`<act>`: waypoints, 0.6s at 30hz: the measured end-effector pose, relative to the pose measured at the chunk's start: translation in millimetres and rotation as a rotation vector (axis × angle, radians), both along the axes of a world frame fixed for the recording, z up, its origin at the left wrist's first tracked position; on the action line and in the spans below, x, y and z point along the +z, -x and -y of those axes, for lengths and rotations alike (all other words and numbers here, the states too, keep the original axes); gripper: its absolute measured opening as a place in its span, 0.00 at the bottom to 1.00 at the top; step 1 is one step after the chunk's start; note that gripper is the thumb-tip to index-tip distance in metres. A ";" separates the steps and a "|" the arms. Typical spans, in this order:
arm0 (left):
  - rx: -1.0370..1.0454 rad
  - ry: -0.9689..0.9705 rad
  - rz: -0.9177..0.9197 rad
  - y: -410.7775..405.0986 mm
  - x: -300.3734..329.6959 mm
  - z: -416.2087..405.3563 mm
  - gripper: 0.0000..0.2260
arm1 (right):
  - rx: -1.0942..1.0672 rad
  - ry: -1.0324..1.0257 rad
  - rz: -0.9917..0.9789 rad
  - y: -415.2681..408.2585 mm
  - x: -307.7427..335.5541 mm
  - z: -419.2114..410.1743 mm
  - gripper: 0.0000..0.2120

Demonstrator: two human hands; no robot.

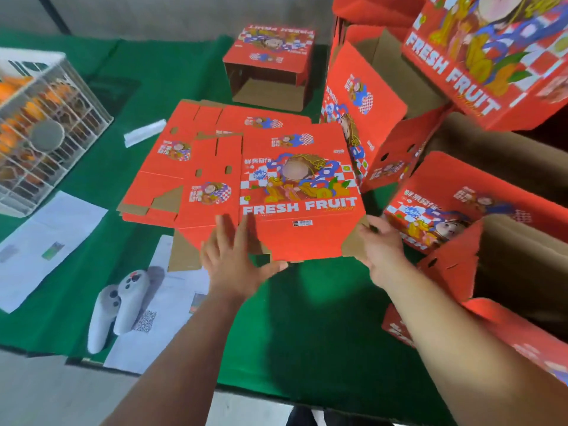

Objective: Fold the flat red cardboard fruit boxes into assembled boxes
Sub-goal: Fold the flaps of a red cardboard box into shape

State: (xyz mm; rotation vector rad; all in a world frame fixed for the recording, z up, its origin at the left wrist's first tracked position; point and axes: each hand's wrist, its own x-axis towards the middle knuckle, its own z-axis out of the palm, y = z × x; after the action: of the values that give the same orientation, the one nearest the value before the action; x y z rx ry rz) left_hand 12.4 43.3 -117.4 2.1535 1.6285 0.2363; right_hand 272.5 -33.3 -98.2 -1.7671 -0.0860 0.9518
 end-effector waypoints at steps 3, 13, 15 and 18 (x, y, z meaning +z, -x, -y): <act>0.111 0.080 -0.145 29.3 -3.7 14.1 0.57 | 0.040 -0.055 0.094 -15.0 15.7 19.6 0.18; 0.196 -0.083 0.363 44.6 13.1 57.6 0.17 | 0.428 0.255 1.076 -33.6 82.4 70.6 0.06; 0.353 -0.027 0.609 29.9 28.7 64.7 0.10 | 0.526 0.294 1.105 -27.4 94.4 72.7 0.07; 0.375 0.007 0.834 10.5 51.2 68.4 0.10 | 0.601 0.321 1.075 -17.2 106.0 77.9 0.08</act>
State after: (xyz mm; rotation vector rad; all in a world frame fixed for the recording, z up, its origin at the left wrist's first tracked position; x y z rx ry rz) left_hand 1.9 -25.1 -66.2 1.3949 1.4598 1.0695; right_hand 289.7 -111.2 7.8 -2.4390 -1.2552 0.2950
